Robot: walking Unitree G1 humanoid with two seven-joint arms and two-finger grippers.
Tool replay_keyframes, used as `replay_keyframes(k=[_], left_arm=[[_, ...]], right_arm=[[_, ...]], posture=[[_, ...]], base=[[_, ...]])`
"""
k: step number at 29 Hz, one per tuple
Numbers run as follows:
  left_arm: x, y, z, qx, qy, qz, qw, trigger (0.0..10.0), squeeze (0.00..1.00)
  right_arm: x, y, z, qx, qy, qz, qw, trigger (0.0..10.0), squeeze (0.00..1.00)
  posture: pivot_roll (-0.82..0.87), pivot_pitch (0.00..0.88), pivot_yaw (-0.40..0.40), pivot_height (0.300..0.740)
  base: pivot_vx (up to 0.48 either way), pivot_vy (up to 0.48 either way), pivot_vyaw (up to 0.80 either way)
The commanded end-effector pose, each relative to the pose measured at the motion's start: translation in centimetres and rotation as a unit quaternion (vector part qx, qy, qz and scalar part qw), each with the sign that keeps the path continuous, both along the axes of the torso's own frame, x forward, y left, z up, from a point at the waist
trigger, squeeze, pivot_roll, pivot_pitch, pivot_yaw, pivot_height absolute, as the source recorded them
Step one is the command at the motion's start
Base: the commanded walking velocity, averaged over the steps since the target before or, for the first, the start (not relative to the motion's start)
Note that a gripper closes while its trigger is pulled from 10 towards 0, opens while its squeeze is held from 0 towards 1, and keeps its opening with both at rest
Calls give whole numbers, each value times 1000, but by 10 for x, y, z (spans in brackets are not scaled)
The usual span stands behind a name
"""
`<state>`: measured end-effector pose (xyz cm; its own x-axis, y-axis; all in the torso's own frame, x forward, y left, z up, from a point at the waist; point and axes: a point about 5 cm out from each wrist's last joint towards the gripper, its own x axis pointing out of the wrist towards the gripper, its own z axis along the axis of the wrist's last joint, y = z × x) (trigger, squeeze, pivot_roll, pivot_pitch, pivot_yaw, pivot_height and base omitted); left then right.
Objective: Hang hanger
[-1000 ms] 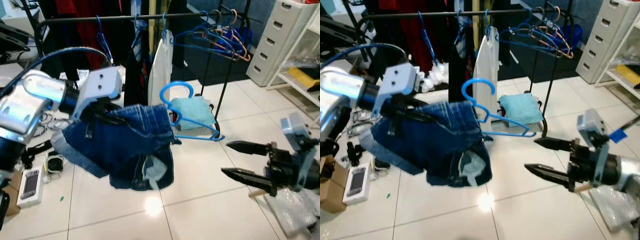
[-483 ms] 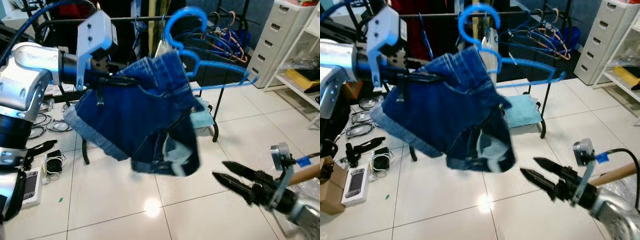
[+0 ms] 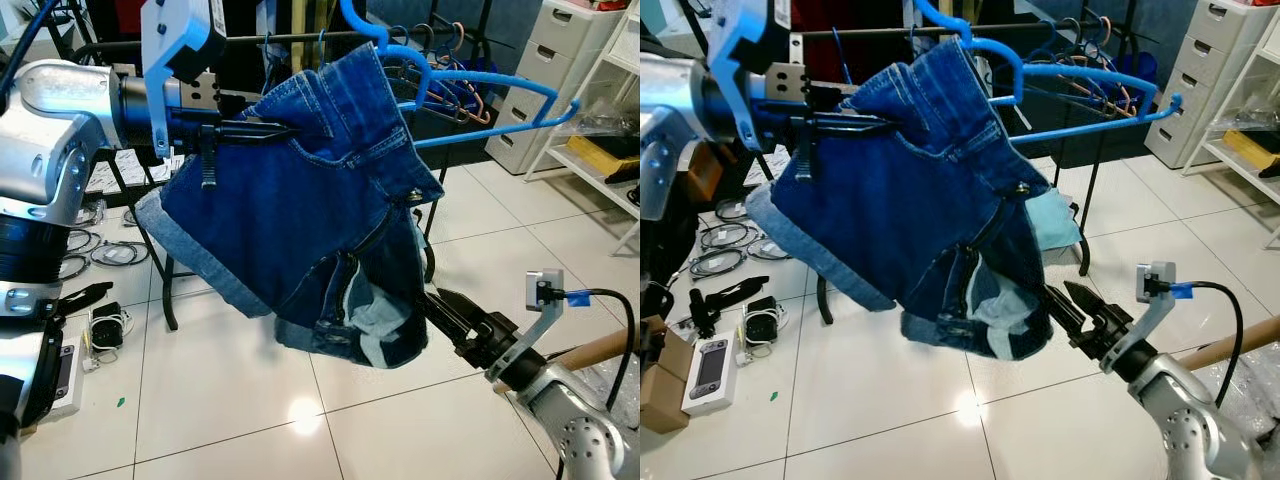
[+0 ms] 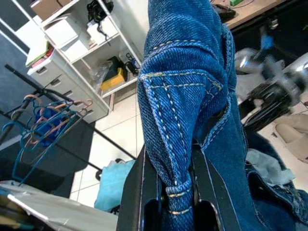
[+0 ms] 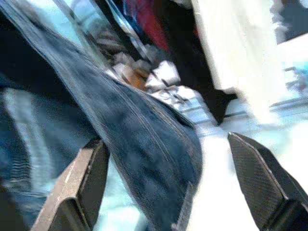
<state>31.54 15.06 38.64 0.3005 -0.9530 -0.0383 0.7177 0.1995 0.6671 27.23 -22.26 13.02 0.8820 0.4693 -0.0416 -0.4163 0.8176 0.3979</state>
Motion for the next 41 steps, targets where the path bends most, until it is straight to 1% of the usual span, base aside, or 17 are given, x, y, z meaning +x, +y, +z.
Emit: replay_keyframes(k=[1,8,9,11,12,13,22,26,30,31,32,33,34,37,38,39,41], left_arm=[[-11,-4,20,-20,-37,-27,999,10000,0],[-14,-7,24,-30,-42,-38,998,10000,0],[-14,-8,25,-30,-43,-39,998,10000,0],[-14,-8,25,-30,-43,-39,998,10000,0],[-15,-8,25,-31,-43,-39,998,10000,0],[-14,-7,25,-28,-43,-31,998,10000,0],[-5,-1,17,-21,-35,-2,999,10000,0],[10,12,5,-16,-23,38,999,10000,0],[10,12,5,-16,-23,38,999,10000,0],[15,16,-3,-15,-23,48,998,10000,0],[16,20,-16,-8,-26,42,999,10000,0],[16,20,-16,-8,-26,42,999,10000,0],[16,22,-27,0,-27,35,999,10000,0],[16,22,-27,0,-27,35,999,10000,0],[14,23,-43,9,-16,22,1000,10000,0],[14,23,-43,9,-16,22,1000,10000,0],[12,26,-56,10,-3,11,1000,10000,0]], right_arm=[[3,-1,-20,-59,51,-25,997,10000,0],[8,-6,-33,-90,84,-55,991,9765,0],[10,-9,-35,-98,90,-68,989,3647,0],[10,-9,-35,-98,90,-68,989,3647,0],[11,-12,-36,-103,94,-79,987,314,0],[11,-18,-35,-105,95,-97,985,0,0],[10,-32,-25,-79,81,-116,987,0,0],[3,-47,-11,-57,68,-85,992,0,0],[3,-47,-11,-57,68,-85,992,0,0],[-1,-55,0,-30,52,-75,995,0,0],[-2,-67,17,21,27,-86,996,0,0],[-2,-67,17,21,27,-86,996,0,0],[-2,-77,30,59,5,-96,994,0,0],[-2,-77,30,59,5,-96,994,0,0],[0,-87,47,92,-27,-116,989,0,0],[0,-87,47,92,-27,-116,989,0,0],[4,-98,61,116,-52,-151,980,0,0]], posture=[[-75,84,20,740],[-71,82,20,740],[-71,82,20,740],[-71,82,20,740],[-71,82,20,740],[-72,83,19,740],[-79,84,22,740],[-78,85,23,740],[-78,85,23,740],[-81,86,23,740],[-82,85,21,740],[-82,85,21,740],[-84,86,22,740],[-84,86,22,740],[-84,86,23,740],[-84,86,23,740],[-84,86,23,740]], base=[[0,0,0],[0,0,0],[0,0,0],[0,0,0],[0,0,0],[0,0,0],[0,0,0],[0,0,0],[0,0,0],[0,0,0],[0,0,0],[0,0,0],[0,0,0],[0,0,0],[0,0,0],[0,0,0],[0,0,0]])
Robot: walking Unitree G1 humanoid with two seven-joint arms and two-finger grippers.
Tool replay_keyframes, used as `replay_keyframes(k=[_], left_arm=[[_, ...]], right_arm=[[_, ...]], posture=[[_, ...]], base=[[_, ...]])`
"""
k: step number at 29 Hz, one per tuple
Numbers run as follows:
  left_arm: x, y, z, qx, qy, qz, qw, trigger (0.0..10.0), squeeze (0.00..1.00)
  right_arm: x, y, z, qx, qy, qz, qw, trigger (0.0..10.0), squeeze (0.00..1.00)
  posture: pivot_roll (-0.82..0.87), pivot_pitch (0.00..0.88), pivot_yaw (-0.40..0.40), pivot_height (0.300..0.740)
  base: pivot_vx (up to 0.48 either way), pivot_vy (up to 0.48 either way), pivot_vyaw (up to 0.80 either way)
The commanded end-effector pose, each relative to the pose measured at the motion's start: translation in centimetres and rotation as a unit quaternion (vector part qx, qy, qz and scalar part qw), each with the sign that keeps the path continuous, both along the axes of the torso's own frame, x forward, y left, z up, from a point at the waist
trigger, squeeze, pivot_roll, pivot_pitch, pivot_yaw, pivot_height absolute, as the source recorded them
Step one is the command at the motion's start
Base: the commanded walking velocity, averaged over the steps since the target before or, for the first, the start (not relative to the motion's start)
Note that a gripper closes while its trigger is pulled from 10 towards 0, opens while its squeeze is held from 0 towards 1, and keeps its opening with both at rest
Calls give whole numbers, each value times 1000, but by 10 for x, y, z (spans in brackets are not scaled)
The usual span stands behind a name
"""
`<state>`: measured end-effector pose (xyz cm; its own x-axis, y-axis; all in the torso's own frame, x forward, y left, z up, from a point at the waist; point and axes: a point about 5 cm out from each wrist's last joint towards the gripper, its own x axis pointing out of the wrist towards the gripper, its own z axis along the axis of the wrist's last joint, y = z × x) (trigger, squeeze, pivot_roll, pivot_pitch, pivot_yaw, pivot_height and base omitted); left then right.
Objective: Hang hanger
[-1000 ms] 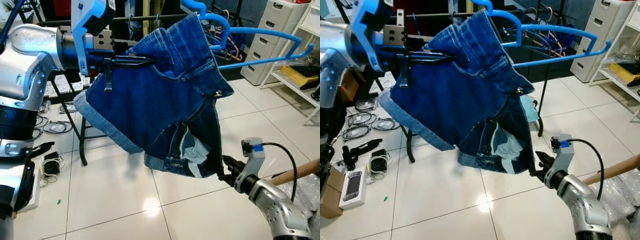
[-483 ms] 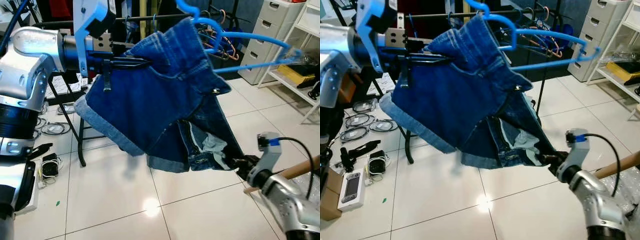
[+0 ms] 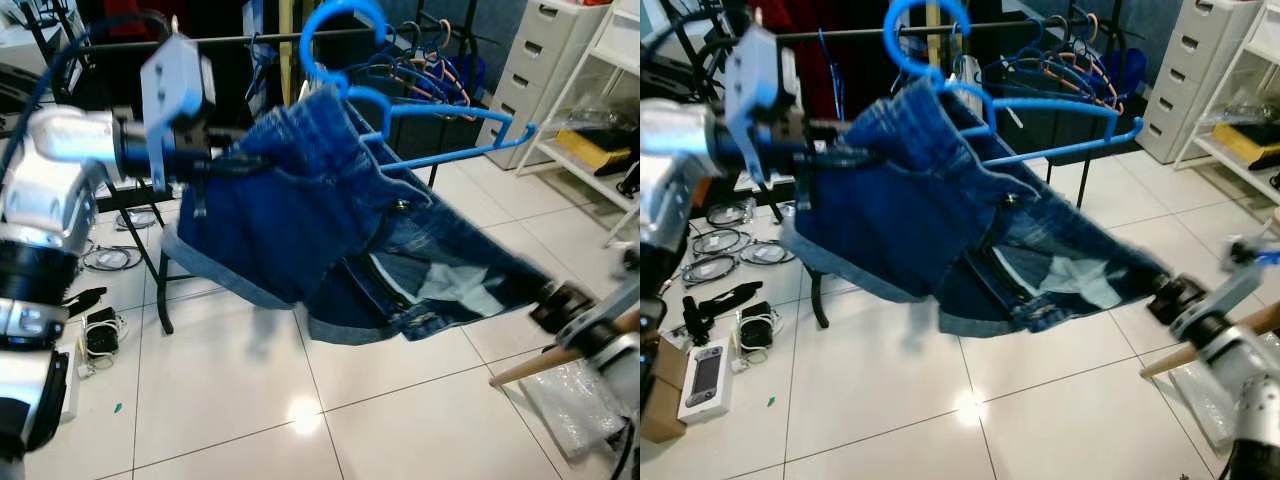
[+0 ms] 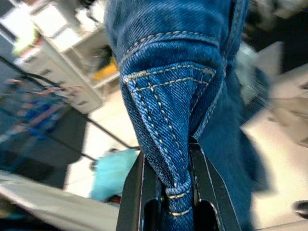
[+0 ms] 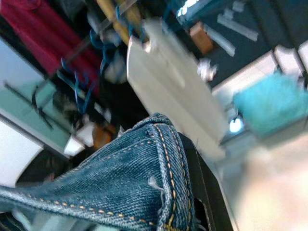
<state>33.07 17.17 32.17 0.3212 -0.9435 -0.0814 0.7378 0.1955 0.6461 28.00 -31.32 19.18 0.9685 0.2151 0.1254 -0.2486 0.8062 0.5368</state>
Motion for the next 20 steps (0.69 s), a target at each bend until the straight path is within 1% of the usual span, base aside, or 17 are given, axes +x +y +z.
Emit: replay_keyframes(k=[1,3,4,6,8,9,10,12,13,15,16,17,19,20], left_arm=[[-6,6,-2,-6,-10,-9,1000,10000,0],[-6,6,-2,-6,-10,-9,1000,10000,0],[-9,6,-10,-3,0,-19,1000,10000,0],[-9,6,-10,-3,0,-19,1000,10000,0],[-12,-2,-27,3,1,-23,1000,10000,0],[-12,-2,-27,3,1,-23,1000,10000,0],[-11,-5,-34,2,-4,-15,1000,10000,0],[-11,-5,-34,2,-4,-15,1000,10000,0],[-9,-7,-38,0,-11,-9,1000,10000,0],[-9,-7,-38,0,-11,-9,1000,10000,0],[-9,-9,-44,0,-20,0,1000,10000,0],[-9,-13,-53,9,-34,9,999,10000,0],[-9,-13,-53,9,-34,9,999,10000,0],[-10,-17,-61,25,-48,15,998,10000,0]], right_arm=[[-1,-17,7,24,-13,-55,998,0,0],[-1,-17,7,24,-13,-55,998,0,0],[2,-25,13,35,-18,-81,996,0,0],[2,-25,13,35,-18,-81,996,0,0],[11,-29,16,49,0,-113,992,0,0],[11,-29,16,49,0,-113,992,0,0],[14,-31,16,55,14,-128,990,0,0],[14,-31,16,55,14,-128,990,0,0],[16,-32,16,60,24,-135,989,0,0],[16,-32,16,60,24,-135,989,0,0],[18,-36,16,73,37,-156,984,0,0],[21,-38,20,89,42,-173,980,0,0],[21,-38,20,89,42,-173,980,0,0],[25,-37,24,100,44,-181,977,0,0]], posture=[[-83,84,21,740],[-83,84,21,740],[-80,84,17,740],[-80,84,17,740],[-80,85,13,740],[-80,85,13,740],[-82,90,11,740],[-82,90,11,740],[-82,90,11,740],[-82,90,11,740],[-82,99,10,740],[-82,103,10,740],[-82,103,10,740],[-80,104,9,740]], base=[[0,0,0],[0,0,0],[0,0,0],[0,0,0],[0,0,0],[0,0,0],[0,0,0],[0,0,0],[0,0,0],[0,0,0],[0,0,0],[0,0,0],[0,0,0],[0,0,0]])
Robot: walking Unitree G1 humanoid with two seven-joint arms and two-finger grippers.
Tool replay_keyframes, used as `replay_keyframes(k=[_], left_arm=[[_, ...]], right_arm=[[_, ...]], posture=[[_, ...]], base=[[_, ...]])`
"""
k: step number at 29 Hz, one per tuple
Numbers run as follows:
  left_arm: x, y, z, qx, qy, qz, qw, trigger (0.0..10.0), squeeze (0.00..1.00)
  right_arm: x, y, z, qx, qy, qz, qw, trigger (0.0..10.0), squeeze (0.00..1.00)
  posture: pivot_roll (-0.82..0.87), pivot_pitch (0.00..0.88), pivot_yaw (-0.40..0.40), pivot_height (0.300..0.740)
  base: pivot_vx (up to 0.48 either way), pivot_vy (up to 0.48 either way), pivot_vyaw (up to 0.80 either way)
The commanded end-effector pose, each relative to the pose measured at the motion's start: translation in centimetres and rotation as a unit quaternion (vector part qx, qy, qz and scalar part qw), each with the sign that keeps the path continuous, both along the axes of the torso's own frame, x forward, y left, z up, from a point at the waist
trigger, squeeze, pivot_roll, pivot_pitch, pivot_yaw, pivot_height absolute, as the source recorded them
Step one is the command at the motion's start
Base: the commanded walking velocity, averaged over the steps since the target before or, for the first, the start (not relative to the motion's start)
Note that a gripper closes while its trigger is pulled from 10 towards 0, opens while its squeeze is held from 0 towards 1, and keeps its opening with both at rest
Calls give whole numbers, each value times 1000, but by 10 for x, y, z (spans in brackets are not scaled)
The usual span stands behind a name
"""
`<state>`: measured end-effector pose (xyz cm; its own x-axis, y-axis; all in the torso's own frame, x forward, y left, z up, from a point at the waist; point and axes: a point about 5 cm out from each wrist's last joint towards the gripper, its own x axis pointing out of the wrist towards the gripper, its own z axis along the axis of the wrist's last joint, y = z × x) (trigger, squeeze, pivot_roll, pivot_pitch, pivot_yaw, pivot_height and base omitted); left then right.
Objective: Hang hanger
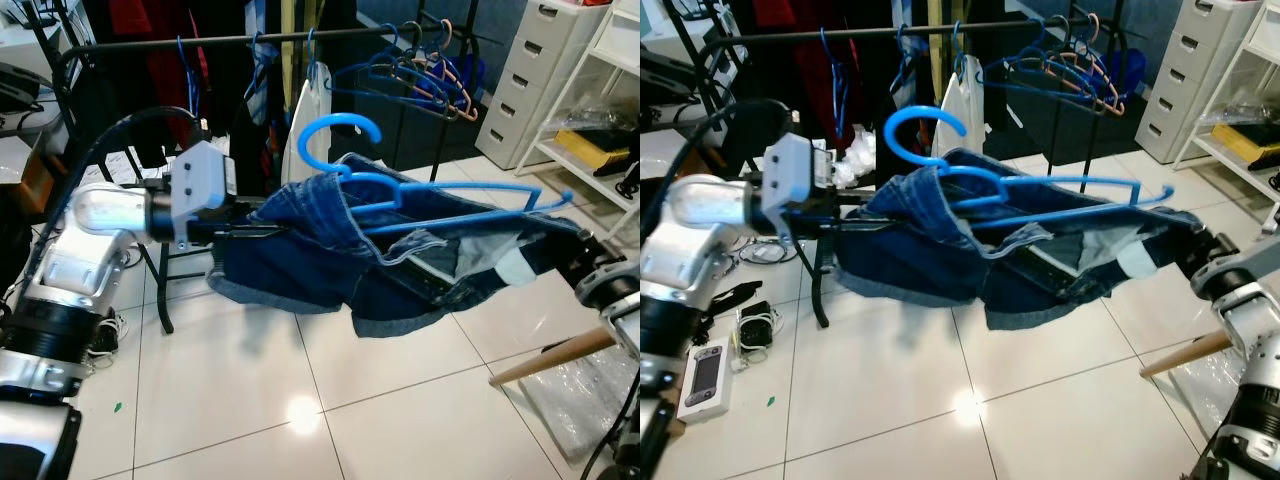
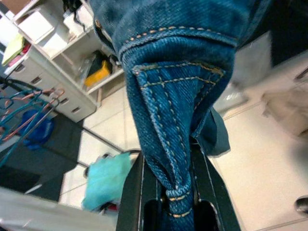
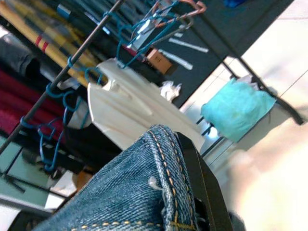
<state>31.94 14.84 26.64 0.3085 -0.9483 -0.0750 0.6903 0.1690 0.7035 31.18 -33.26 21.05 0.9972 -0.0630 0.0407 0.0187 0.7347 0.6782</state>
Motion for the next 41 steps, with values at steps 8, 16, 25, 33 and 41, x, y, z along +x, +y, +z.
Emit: replay_keyframes(k=[8,16,25,33,41], left_arm=[[0,-3,-21,54,-29,36,997,10000,0],[14,-1,-30,112,-76,127,983,10000,0],[29,3,-36,119,-102,230,960,10000,0],[31,1,-39,107,-114,273,949,10000,0],[29,-13,-38,48,-102,317,942,10000,0]], right_arm=[[2,-11,21,26,-13,-54,998,0,0],[12,2,44,28,-29,-51,998,0,0],[23,32,49,34,-25,-21,999,0,0],[27,42,48,39,-20,-17,999,0,0],[33,54,45,32,-6,-21,999,0,0]], posture=[[-85,106,10,740],[-88,107,12,740],[-87,107,12,740],[-87,109,18,740],[-87,107,23,740]], base=[[0,0,0],[0,0,0],[0,0,0],[0,0,0],[0,0,0]])
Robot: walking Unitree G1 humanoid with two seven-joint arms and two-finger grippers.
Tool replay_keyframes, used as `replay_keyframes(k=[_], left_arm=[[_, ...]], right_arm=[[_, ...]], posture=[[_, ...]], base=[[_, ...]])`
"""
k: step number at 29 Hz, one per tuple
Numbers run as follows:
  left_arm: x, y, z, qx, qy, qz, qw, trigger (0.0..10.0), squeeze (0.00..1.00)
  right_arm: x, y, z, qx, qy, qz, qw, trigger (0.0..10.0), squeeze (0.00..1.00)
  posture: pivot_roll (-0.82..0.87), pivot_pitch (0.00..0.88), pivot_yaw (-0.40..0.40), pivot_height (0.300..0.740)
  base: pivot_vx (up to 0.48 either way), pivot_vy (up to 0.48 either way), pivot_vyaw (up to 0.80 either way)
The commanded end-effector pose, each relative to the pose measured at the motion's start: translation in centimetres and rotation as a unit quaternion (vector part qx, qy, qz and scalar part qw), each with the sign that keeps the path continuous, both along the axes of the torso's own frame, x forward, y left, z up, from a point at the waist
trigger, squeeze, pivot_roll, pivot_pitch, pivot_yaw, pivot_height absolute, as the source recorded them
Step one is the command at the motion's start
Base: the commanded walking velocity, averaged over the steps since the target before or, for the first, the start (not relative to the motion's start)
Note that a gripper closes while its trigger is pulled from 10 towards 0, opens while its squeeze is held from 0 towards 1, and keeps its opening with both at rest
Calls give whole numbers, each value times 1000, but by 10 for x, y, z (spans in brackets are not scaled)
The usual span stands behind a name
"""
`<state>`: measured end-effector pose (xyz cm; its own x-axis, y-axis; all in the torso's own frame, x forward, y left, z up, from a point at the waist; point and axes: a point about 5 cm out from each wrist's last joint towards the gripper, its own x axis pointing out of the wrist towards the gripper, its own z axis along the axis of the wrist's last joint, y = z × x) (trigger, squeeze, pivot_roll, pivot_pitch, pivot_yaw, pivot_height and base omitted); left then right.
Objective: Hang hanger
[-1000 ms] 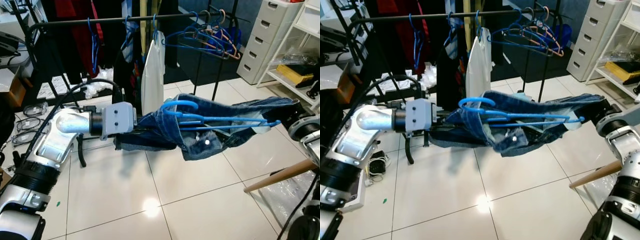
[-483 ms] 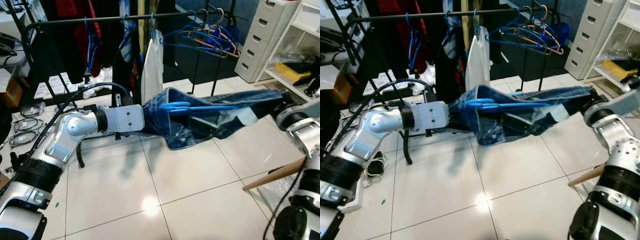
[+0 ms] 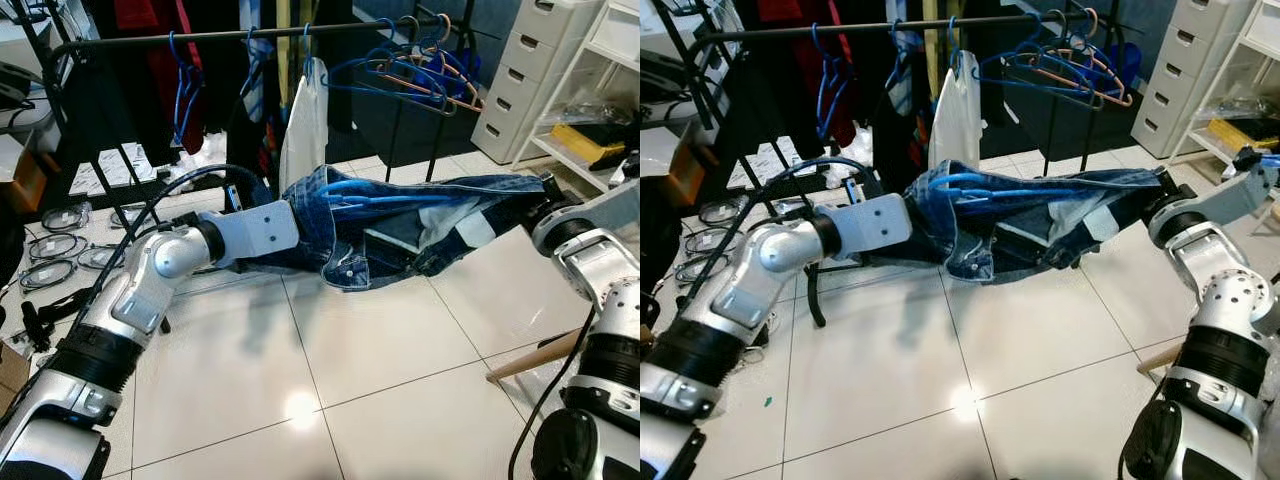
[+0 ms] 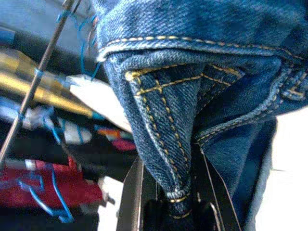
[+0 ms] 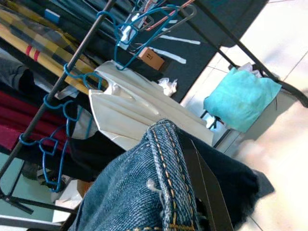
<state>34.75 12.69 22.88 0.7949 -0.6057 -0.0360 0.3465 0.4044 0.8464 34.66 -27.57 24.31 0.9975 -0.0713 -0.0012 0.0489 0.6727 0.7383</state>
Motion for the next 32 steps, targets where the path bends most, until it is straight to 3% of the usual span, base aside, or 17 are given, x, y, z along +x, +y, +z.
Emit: replay_keyframes(k=[1,3,6,8,9,10,14,21,23,24,26,27,30,32], left_arm=[[-2,-2,-2,-34,4,35,999,10000,0],[-2,-2,-2,-34,4,35,999,10000,0],[-10,-25,-8,-87,18,56,994,10000,0],[-10,-25,-8,-87,18,56,994,10000,0],[-15,-36,-10,-105,29,53,993,10000,0],[-15,-36,-10,-105,29,53,993,10000,0],[-29,-69,-11,-156,75,-3,985,10000,0],[-40,-87,-12,-206,140,-50,967,10000,0],[-47,-97,-11,-240,184,-59,952,10000,0],[-47,-97,-11,-240,184,-59,952,10000,0],[-50,-101,-10,-270,216,-51,937,10000,0],[-50,-101,-10,-270,216,-51,937,10000,0],[-47,-97,-9,-295,239,-19,925,10000,0],[-46,-95,-9,-296,240,-12,924,10000,0]], right_arm=[[2,3,14,-9,-20,-20,1000,0,0],[2,3,14,-9,-20,-20,1000,0,0],[14,25,21,-50,-13,-21,998,0,0],[14,25,21,-50,-13,-21,998,0,0],[19,34,24,-73,-10,-22,997,0,0],[19,34,24,-73,-10,-22,997,0,0],[24,41,24,-111,-3,-27,993,0,0],[23,47,20,-127,4,-14,992,0,0],[22,69,18,-133,0,43,990,0,0],[22,69,18,-133,0,43,990,0,0],[17,101,17,-137,-16,131,982,0,0],[17,101,17,-137,-16,131,982,0,0],[5,137,22,-147,-44,224,962,0,0],[2,143,23,-150,-50,238,958,0,0]], posture=[[-87,106,22,740],[-87,106,22,740],[-84,101,14,740],[-84,101,14,740],[-81,98,12,740],[-81,98,12,740],[-85,96,11,740],[-90,95,12,740],[-93,88,15,740],[-93,88,15,740],[-95,88,16,740],[-95,88,16,740],[-94,87,18,740],[-96,90,19,740]], base=[[0,0,0],[0,0,0],[0,0,0],[0,0,0],[0,0,0],[0,0,0],[0,0,0],[0,0,0],[0,0,0],[0,0,0],[0,0,0],[0,0,0],[0,0,0],[0,0,0]])
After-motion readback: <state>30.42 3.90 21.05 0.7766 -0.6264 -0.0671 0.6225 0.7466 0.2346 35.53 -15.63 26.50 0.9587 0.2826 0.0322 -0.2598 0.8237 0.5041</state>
